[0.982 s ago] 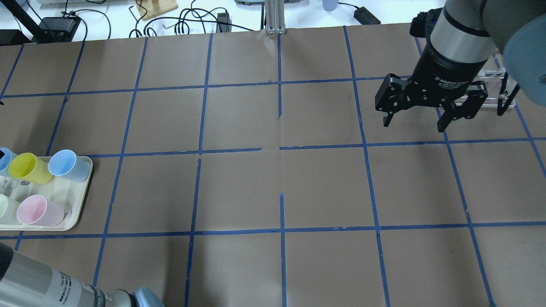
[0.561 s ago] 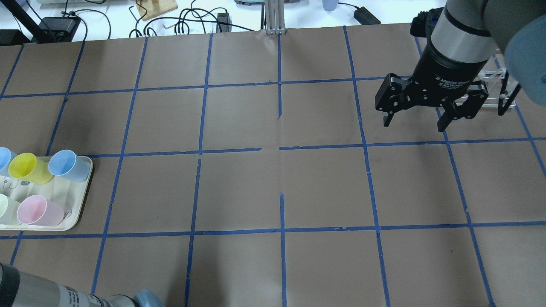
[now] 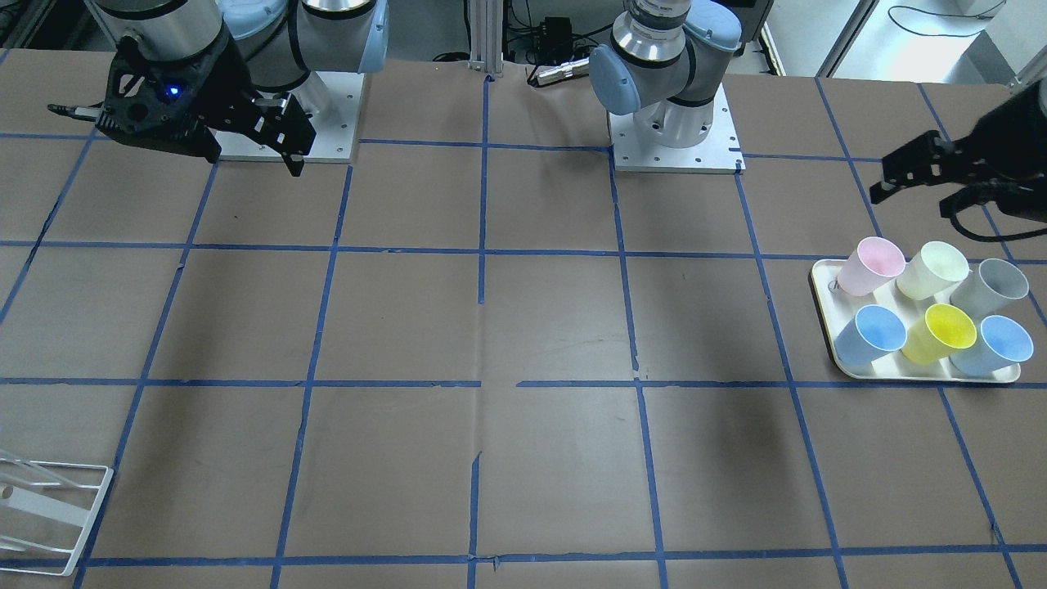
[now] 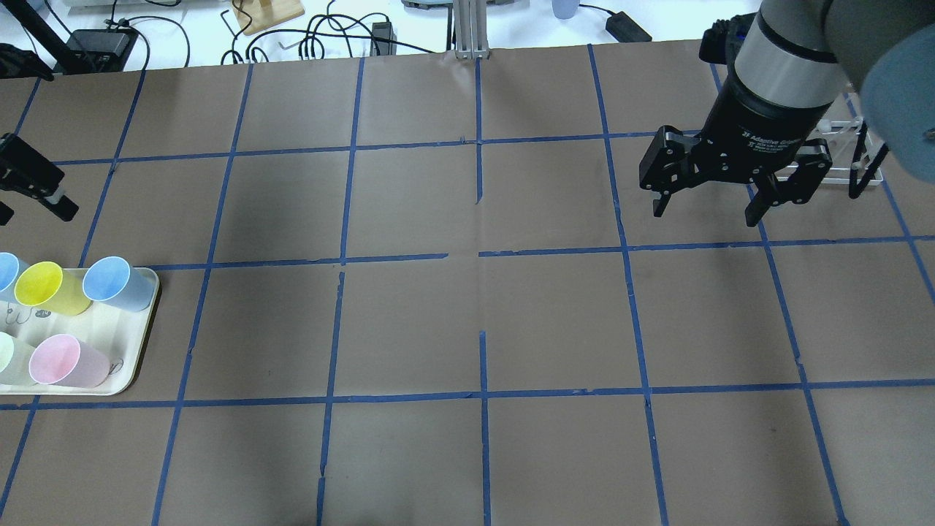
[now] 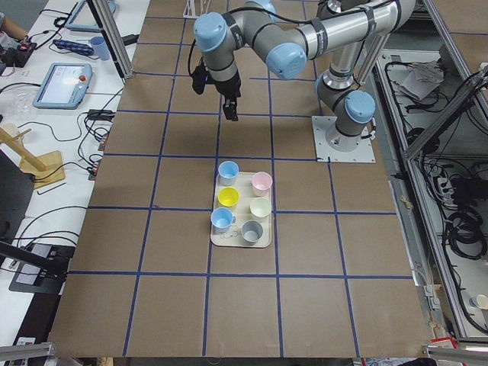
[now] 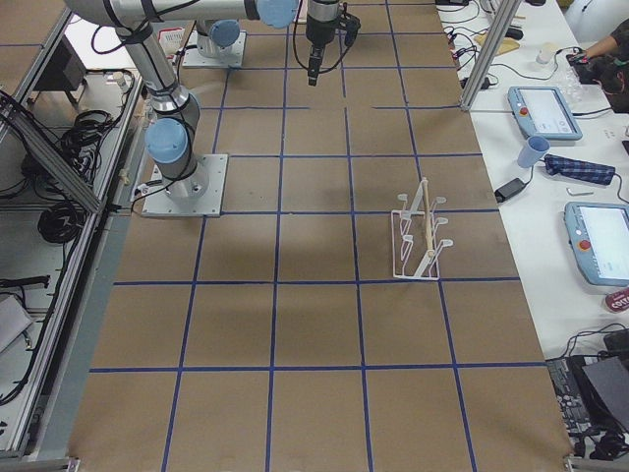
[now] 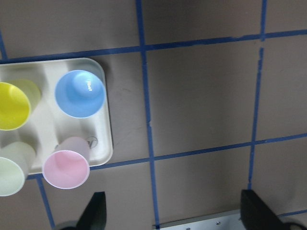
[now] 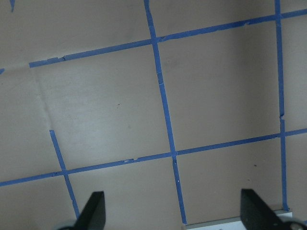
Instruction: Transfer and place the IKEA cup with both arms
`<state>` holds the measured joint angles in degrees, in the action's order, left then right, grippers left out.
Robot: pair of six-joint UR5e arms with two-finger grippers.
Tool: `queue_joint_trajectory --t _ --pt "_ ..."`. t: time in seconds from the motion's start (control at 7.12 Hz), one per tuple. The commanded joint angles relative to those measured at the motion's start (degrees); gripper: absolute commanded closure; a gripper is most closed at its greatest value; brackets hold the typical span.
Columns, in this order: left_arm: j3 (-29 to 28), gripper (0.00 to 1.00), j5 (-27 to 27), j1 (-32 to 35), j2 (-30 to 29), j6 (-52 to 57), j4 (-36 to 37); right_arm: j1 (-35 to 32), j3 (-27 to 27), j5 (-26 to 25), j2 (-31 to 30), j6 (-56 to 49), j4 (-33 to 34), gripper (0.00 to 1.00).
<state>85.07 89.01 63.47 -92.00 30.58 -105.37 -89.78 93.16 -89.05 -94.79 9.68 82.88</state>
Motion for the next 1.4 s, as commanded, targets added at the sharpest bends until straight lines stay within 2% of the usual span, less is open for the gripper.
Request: queue_joint_trajectory --t 0.0,0.28,0.56,0.7,0.84,1.26 --pt "1.5 0.06 0.2 12.0 4.8 -15.8 -0.2 0.0 0.1 -0.3 0.0 -0.2 -0.1 0.00" --pt "1.0 0.07 -0.1 22.5 4.5 -28.1 2.6 0.0 0.1 -0.4 0.0 -0.2 0.0 0.00" --pt "4.7 0.06 0.1 29.8 5.1 -30.4 13.5 0.0 0.1 -0.2 -0.1 -0.2 -0.2 0.00" --pt "6.8 0.05 0.3 30.0 5.3 -30.0 18.5 0.0 0.2 -0.2 -0.1 -0.3 -0.2 0.00" --pt "7.4 0.00 0.5 30.0 5.8 -29.9 19.5 0.0 0.2 0.0 -0.1 -0.2 -0.2 0.00" --pt "6.8 0.00 0.5 29.6 5.8 -29.9 18.7 0.3 -0.3 -0.3 -0.1 -0.2 -0.3 0.00"
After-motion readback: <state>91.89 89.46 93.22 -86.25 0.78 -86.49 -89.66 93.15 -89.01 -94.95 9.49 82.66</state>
